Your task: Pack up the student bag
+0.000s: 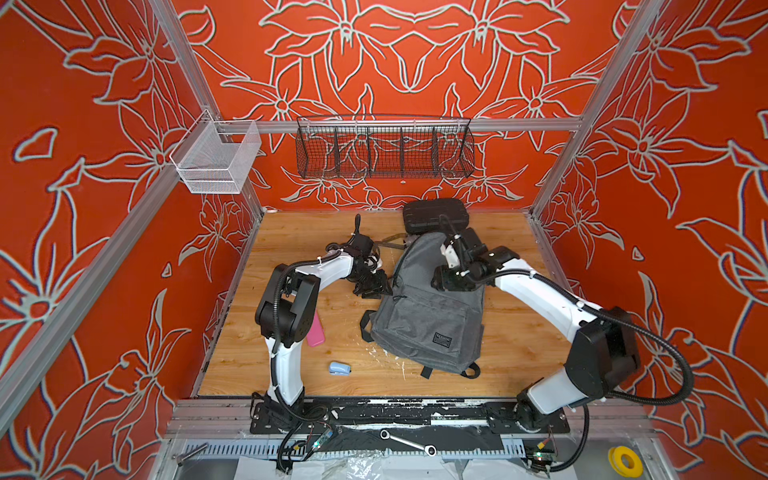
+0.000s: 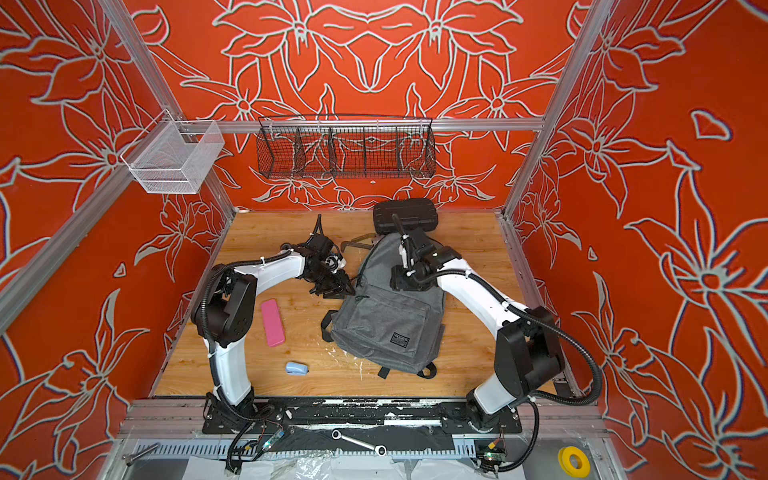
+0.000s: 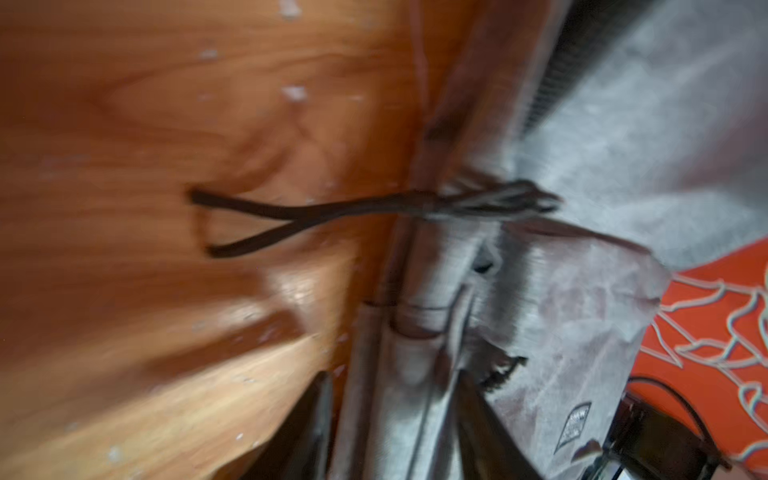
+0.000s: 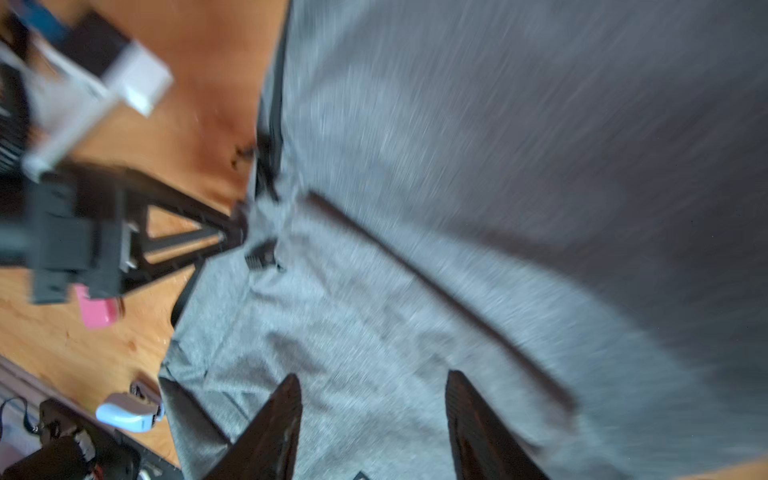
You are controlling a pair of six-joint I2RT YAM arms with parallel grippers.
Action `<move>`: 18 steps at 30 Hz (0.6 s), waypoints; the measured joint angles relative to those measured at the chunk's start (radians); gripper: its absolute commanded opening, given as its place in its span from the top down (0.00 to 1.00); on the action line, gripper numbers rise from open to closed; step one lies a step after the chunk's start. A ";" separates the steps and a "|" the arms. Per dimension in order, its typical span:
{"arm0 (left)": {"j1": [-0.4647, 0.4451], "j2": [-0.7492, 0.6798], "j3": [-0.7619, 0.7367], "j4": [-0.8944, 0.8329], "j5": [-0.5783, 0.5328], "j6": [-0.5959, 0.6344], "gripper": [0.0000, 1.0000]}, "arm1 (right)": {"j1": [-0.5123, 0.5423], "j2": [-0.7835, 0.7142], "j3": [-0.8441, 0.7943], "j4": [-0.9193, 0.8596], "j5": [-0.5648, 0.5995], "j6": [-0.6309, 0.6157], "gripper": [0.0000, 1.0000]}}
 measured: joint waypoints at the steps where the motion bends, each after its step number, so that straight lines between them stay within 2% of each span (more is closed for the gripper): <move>1: -0.002 0.002 -0.003 0.011 0.016 -0.005 0.74 | 0.027 0.013 -0.004 0.004 0.000 0.024 0.42; 9: -0.007 -0.032 -0.182 0.190 0.124 -0.104 0.99 | 0.195 0.130 -0.004 0.108 0.009 0.194 0.41; 18: -0.018 -0.161 -0.356 0.363 0.150 -0.239 1.00 | 0.249 0.152 -0.011 0.188 0.057 0.382 0.39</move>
